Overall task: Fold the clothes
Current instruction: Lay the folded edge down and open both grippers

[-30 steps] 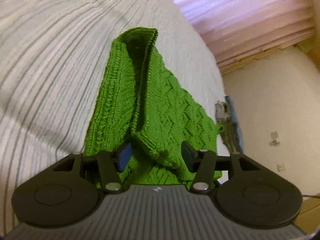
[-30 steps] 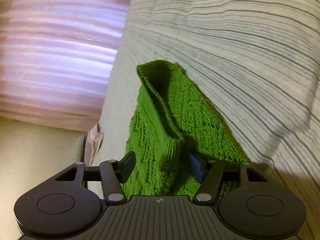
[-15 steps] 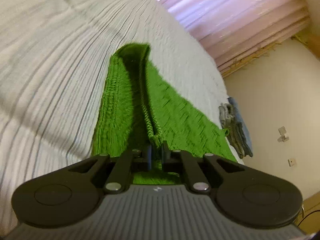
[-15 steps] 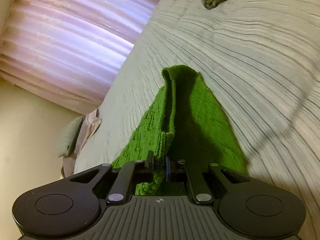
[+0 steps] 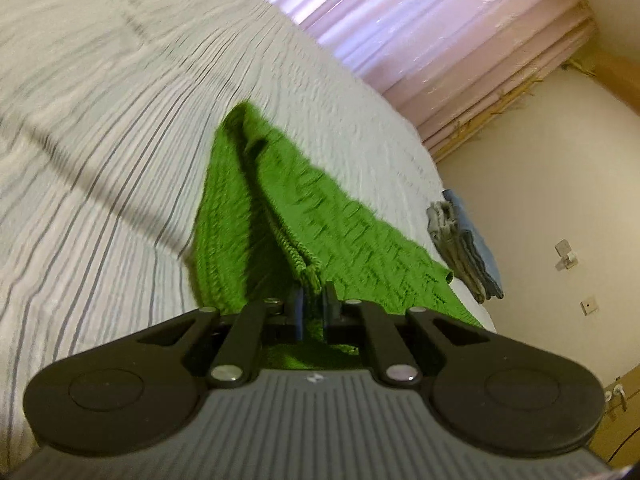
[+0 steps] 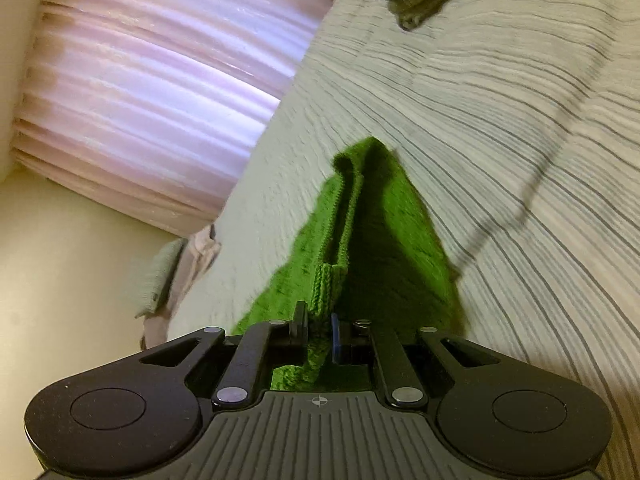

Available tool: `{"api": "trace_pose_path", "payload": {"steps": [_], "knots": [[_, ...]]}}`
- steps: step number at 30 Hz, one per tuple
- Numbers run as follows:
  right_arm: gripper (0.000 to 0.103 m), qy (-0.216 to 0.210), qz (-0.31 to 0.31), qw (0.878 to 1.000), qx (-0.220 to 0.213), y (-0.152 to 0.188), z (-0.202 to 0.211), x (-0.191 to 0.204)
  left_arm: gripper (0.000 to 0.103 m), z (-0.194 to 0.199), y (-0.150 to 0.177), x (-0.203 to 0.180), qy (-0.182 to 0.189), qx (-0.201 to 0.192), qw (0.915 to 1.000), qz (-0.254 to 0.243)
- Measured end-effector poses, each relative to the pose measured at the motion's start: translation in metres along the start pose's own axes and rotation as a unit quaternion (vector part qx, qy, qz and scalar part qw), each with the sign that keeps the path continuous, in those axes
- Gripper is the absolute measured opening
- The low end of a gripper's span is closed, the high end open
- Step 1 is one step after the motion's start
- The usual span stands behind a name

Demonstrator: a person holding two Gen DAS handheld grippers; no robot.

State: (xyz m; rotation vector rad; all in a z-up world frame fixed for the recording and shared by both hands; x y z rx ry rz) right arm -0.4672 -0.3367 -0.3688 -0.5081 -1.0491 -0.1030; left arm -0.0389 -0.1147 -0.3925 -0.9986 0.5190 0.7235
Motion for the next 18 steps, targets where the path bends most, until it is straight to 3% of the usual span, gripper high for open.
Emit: {"api": "trace_pose_path", "payload": {"steps": [3,6,9,12,13,14,16,18], "knots": [[0.008,0.035,-0.006,0.999,0.013,0.012,-0.006,-0.018,0.005,0.0,0.006,0.004,-0.019,0.007,0.9997,-0.012],[0.008,0.03,-0.015,0.999,0.01,0.017,-0.004,-0.024,0.005,-0.003,0.017,0.014,-0.036,0.018,0.9992,-0.007],[0.009,0.053,0.011,0.998,0.009,0.019,-0.013,-0.026,0.006,-0.001,0.018,0.011,-0.037,0.01,0.999,-0.02],[0.01,0.07,0.059,0.996,0.024,0.02,-0.021,-0.02,0.009,-0.01,0.025,0.011,-0.064,0.022,0.9966,-0.048],[0.025,0.074,0.078,0.994,0.031,0.02,-0.024,-0.017,0.01,-0.012,0.027,0.009,-0.071,0.028,0.995,-0.063],[0.031,0.078,0.094,0.992,0.037,0.016,-0.023,-0.011,0.011,-0.013,0.029,0.007,-0.078,0.033,0.9933,-0.078],[0.069,0.089,0.134,0.986,0.039,0.008,-0.02,0.004,0.014,-0.008,0.023,0.0,-0.077,0.043,0.9915,-0.096],[0.072,0.112,0.197,0.974,0.014,-0.006,-0.019,0.02,0.017,-0.001,0.01,-0.004,-0.073,0.046,0.9909,-0.103]]}}
Point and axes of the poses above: each gripper's, at about its wrist camera, not at the fingertips, and z roughly against the way its jaws point, x to its left, y to its underside, the point moved 4 cm from there along -z, roughly the way its jaws point, and after that the axes turned 5 degrees about -x, right-handed, at the moved point
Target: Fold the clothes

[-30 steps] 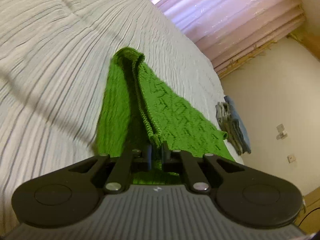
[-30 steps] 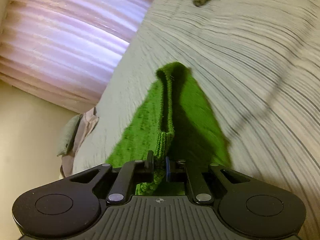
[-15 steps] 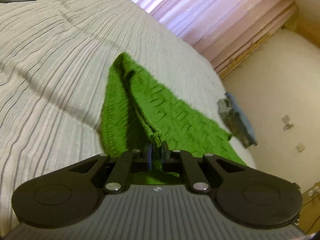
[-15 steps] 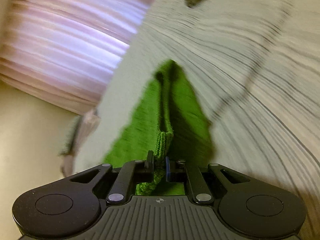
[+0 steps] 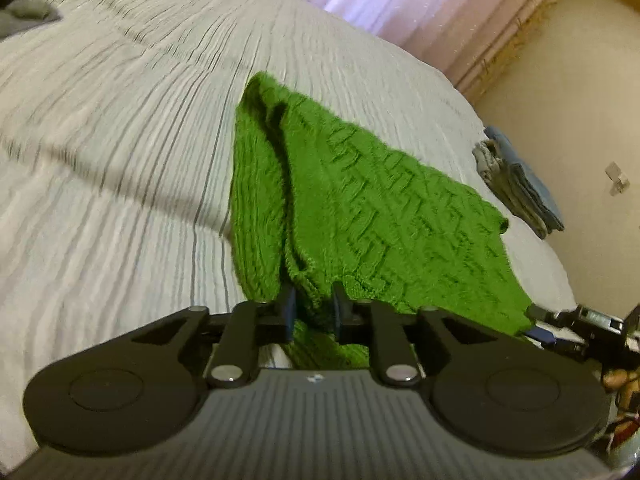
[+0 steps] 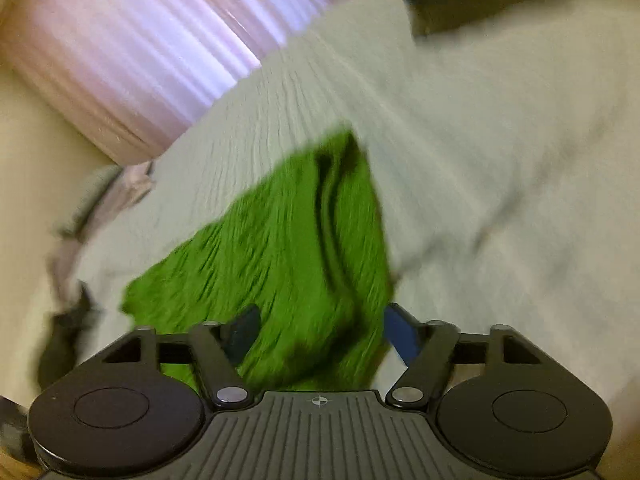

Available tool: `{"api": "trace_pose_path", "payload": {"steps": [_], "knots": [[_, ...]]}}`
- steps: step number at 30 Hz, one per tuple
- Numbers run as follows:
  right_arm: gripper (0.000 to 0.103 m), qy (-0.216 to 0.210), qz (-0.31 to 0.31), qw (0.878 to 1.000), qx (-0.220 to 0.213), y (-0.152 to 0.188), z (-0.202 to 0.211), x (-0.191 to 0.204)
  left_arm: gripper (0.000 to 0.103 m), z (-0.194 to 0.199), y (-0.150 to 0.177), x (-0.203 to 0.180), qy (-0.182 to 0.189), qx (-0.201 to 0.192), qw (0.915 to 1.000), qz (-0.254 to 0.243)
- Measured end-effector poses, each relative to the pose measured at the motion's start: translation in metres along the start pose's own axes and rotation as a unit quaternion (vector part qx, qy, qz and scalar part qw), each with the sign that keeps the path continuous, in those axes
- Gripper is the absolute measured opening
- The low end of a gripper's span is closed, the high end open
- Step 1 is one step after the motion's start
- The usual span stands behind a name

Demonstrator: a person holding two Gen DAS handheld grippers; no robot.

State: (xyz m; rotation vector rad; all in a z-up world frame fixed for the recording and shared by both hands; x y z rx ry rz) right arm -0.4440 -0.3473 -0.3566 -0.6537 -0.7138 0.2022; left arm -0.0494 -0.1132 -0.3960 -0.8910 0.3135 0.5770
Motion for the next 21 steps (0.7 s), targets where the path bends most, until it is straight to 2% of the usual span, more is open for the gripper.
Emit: {"api": "trace_pose_path", "payload": {"steps": [2,6,9,12,13,15,17,19,20,21], "knots": [[0.072,0.029,0.06,0.997,-0.026,-0.019,0.005,0.009,0.019,0.012,-0.016,0.001,-0.012,-0.023,0.9995,-0.017],[0.071,0.034,0.125,0.989,-0.066,-0.053,-0.016,0.032,0.019,0.006,-0.064,-0.003,-0.029,-0.064,0.9962,-0.052],[0.071,0.016,0.171,0.982,-0.077,-0.065,-0.045,0.056,0.019,-0.024,-0.098,-0.017,-0.032,-0.078,0.9923,-0.09],[0.069,0.025,0.231,0.97,-0.075,-0.065,-0.084,0.073,0.019,-0.062,-0.119,-0.031,-0.035,-0.084,0.9871,-0.132],[0.064,0.029,0.244,0.967,-0.068,-0.062,-0.1,0.07,0.019,-0.075,-0.123,-0.03,-0.042,-0.085,0.9859,-0.138],[0.062,0.037,0.268,0.961,-0.052,-0.057,-0.131,0.065,0.019,-0.099,-0.123,-0.019,-0.054,-0.074,0.9868,-0.134],[0.059,0.055,0.273,0.96,-0.015,-0.052,-0.165,0.05,0.018,-0.124,-0.123,-0.008,-0.067,-0.062,0.9873,-0.13],[0.058,0.05,0.267,0.962,-0.001,-0.044,-0.178,0.029,0.016,-0.144,-0.111,0.008,-0.082,-0.041,0.9859,-0.14],[0.058,0.039,0.252,0.967,-0.004,-0.044,-0.176,0.023,0.01,-0.151,-0.105,0.015,-0.088,-0.034,0.9848,-0.146],[0.057,0.038,0.237,0.971,-0.003,-0.047,-0.173,0.02,0.011,-0.153,-0.101,0.02,-0.09,-0.034,0.9843,-0.148]]}}
Point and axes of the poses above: each gripper's, at about its wrist camera, not at the fingertips, and z roughly against the way its jaws point, x to its left, y to its underside, the point moved 4 cm from there along -z, roughly the way its jaws point, and after that the axes turned 5 degrees about -x, right-handed, at the moved point
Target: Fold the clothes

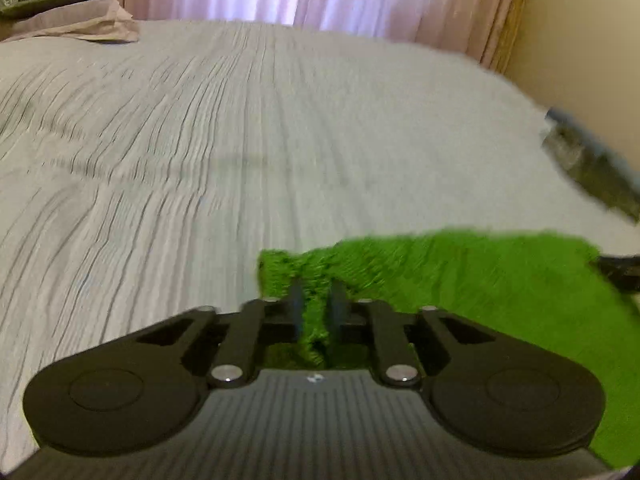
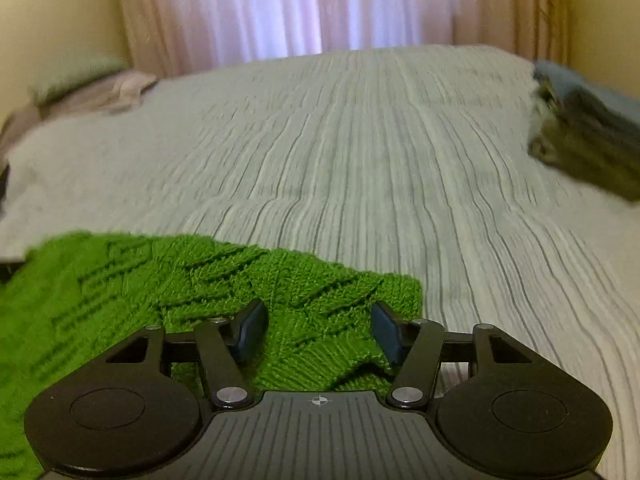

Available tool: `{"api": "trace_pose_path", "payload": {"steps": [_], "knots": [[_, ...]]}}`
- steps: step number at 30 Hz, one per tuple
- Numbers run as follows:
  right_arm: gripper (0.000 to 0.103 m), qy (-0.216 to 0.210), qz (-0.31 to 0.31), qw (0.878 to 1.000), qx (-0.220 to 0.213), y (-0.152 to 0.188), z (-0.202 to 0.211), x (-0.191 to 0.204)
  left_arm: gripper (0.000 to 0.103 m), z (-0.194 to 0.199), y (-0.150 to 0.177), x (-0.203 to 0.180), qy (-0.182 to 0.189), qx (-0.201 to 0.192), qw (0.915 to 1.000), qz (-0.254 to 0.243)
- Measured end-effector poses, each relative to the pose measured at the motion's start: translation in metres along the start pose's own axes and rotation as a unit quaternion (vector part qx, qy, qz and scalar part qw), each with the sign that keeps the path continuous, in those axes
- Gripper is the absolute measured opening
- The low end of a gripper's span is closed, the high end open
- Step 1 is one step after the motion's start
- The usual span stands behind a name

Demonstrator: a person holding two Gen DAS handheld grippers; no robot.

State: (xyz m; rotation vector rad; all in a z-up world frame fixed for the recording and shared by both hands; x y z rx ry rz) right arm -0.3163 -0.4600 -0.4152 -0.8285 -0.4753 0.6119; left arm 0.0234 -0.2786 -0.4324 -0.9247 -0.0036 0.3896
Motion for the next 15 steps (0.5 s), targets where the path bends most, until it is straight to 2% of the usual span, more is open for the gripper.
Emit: {"api": "trace_pose_path", "payload": {"steps": [3,6,9,10,12,15], "knots": [[0.058,0.016,-0.016,1.0,0.003,-0.014,0.012,0.001,0.01,0.01,0.0,0.006,0.01,-0.004,0.9998,0.018],[0.058,0.022,-0.018,0.999,-0.023,-0.031,0.022,0.005,0.01,0.024,-0.012,0.009,0.02,-0.021,0.9988,0.039],[0.058,0.034,-0.029,0.999,0.006,-0.024,0.005,-0.002,0.01,0.031,-0.02,0.013,0.023,-0.043,0.9972,0.057],[0.058,0.038,-0.033,0.999,0.016,-0.021,-0.001,-0.005,0.01,0.03,-0.02,0.015,0.021,-0.04,0.997,0.063],[0.058,0.036,-0.049,0.998,0.033,-0.013,-0.012,-0.012,0.011,0.014,-0.012,0.018,0.018,-0.005,0.9976,0.066],[0.058,0.051,-0.067,0.996,0.021,-0.017,0.012,-0.011,0.017,0.013,-0.005,0.02,-0.006,0.002,0.9986,0.052]]}}
Point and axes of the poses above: each gripper's, at about its wrist camera, not at the fingertips, and z roughly against the way its jaws point, x to its left, y to its underside, the point moved 4 cm from there along -z, roughly the way its jaws point, and after that the axes turned 5 degrees about -x, right-handed, at the moved point
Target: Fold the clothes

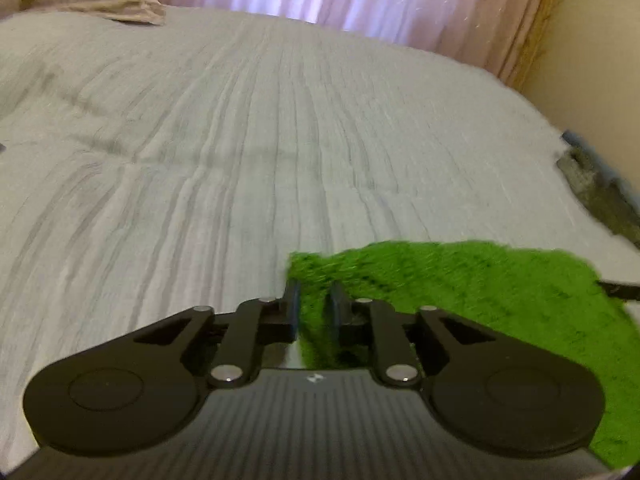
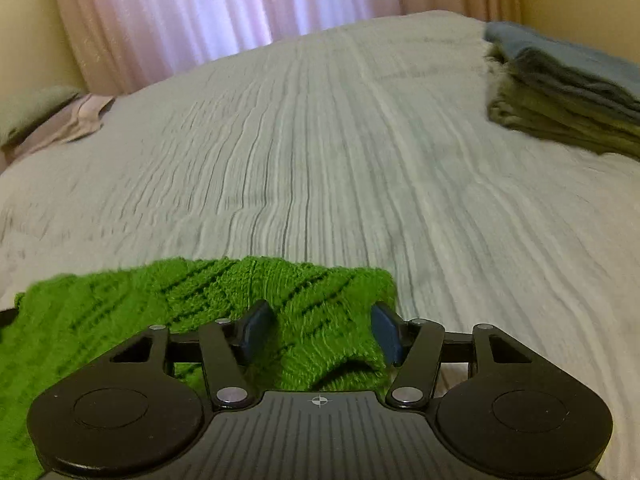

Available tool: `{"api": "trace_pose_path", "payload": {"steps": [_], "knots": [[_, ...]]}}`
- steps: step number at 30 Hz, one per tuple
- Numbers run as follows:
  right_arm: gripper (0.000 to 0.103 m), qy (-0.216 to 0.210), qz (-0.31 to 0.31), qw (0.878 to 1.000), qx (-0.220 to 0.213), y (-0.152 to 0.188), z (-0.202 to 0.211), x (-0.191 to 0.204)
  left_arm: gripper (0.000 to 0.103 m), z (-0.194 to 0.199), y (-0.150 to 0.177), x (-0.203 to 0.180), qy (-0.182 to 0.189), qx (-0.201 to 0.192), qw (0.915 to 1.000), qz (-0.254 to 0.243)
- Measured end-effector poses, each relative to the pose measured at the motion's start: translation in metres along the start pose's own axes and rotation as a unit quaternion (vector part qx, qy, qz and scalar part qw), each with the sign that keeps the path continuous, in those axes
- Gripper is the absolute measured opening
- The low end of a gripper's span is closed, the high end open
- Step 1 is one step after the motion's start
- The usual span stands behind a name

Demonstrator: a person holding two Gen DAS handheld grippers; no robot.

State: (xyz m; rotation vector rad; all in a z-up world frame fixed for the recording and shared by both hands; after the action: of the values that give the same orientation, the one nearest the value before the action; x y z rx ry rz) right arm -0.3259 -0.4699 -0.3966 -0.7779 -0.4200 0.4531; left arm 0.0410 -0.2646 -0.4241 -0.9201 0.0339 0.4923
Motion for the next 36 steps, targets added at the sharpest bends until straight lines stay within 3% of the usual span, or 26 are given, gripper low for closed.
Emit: {"api": "trace_pose_path", "payload": {"steps": [3,7,10,12,14,17,20,25,29,31,36], "knots": [[0.058,0.014,0.005,1.0,-0.024,-0.001,0.041,0.007,0.016,0.027,-0.003,-0.001,0.008,-0.015,0.9998,0.014],[0.058,-0.044,0.0,0.998,-0.044,0.022,0.107,0.028,0.013,0.076,0.0,-0.016,0.025,-0.028,0.9993,-0.002],[0.057,-0.087,0.008,0.996,-0.037,0.055,0.142,0.048,0.013,0.112,0.024,-0.039,0.057,-0.021,0.9978,-0.025],[0.057,-0.094,0.022,0.995,-0.023,0.079,0.151,0.061,0.013,0.128,0.045,-0.055,0.079,-0.013,0.9958,-0.043],[0.057,-0.069,0.041,0.997,0.002,0.104,0.145,0.062,0.014,0.134,0.071,-0.067,0.086,0.006,0.9946,-0.058],[0.057,-0.044,0.05,0.998,0.005,0.121,0.144,0.061,0.013,0.132,0.105,-0.076,0.047,0.029,0.9954,-0.079],[0.058,-0.021,0.034,0.999,-0.008,0.116,0.158,0.064,0.011,0.147,0.11,-0.083,0.026,0.016,0.9955,-0.089],[0.058,-0.037,0.038,0.997,-0.057,0.111,0.169,0.082,0.012,0.168,0.1,-0.098,0.052,-0.013,0.9949,-0.085],[0.058,-0.009,0.043,0.999,-0.014,0.135,0.137,0.086,0.017,0.153,0.112,-0.117,0.062,0.005,0.9926,-0.104],[0.058,-0.002,0.038,0.999,-0.014,0.137,0.145,0.089,0.017,0.141,0.124,-0.117,0.046,0.025,0.9941,-0.095],[0.062,0.003,0.019,1.0,-0.006,0.138,0.173,0.095,0.017,0.164,0.125,-0.12,0.016,0.029,0.9955,-0.089]]}}
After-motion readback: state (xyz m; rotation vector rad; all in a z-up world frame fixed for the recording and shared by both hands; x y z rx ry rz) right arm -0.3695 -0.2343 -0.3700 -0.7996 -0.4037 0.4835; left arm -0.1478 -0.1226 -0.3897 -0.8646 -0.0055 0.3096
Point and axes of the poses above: each gripper's, at about its wrist camera, not at the fingertips, and z roughly against the way its jaws point, x to its left, y to its underside, the point moved 4 cm from there along -z, roughly the way its jaws point, and after that the axes turned 5 degrees about -x, right-handed, at the moved point
